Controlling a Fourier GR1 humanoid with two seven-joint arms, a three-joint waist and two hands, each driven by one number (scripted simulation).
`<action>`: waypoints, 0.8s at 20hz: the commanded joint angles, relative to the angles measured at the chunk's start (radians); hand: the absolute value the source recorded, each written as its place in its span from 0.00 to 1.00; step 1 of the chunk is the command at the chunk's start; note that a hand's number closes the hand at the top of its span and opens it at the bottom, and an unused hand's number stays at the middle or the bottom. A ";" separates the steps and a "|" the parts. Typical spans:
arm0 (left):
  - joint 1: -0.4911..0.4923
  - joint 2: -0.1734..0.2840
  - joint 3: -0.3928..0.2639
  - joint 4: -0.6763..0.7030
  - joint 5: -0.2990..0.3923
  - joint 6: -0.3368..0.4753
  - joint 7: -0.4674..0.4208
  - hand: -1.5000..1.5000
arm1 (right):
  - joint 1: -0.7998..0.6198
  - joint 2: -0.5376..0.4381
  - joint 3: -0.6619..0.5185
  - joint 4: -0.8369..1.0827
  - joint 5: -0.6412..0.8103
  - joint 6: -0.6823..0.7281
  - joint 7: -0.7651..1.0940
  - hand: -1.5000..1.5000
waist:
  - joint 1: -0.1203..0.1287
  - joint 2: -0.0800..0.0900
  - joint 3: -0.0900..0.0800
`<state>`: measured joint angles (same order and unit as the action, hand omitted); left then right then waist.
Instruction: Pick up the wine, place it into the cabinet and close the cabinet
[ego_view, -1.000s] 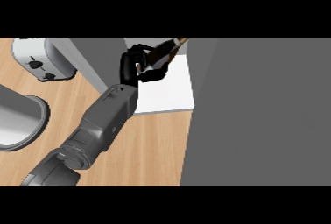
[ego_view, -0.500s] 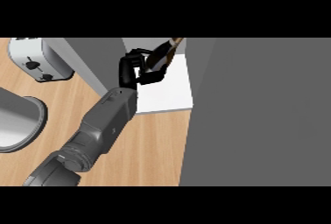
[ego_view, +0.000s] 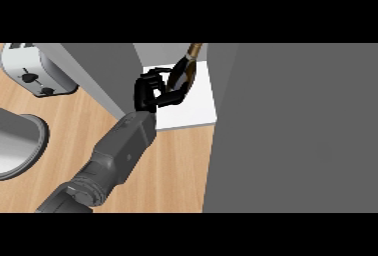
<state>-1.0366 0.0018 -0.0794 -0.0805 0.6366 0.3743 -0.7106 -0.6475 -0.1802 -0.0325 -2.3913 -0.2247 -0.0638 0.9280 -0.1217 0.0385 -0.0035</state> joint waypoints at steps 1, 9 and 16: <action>0.043 -0.002 0.008 -0.006 0.017 -0.041 -0.036 1.00 | 0.024 0.010 0.011 -0.022 -0.033 0.017 -0.014 0.00 | -0.020 0.006 0.000; 0.119 -0.001 -0.002 -0.010 0.069 -0.097 -0.043 1.00 | 0.022 0.024 0.023 -0.013 -0.040 0.008 -0.002 0.00 | -0.052 0.000 -0.001; 0.172 -0.001 -0.053 -0.010 0.086 -0.076 -0.076 1.00 | 0.008 0.028 0.016 0.003 -0.060 0.013 0.001 0.00 | -0.062 -0.005 -0.002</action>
<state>-0.9151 0.0189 -0.0982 -0.1220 0.7205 0.2787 -0.7971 -0.6308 -0.1554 -0.0192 -2.3802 -0.2544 -0.0438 0.9061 -0.1752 0.0307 -0.0015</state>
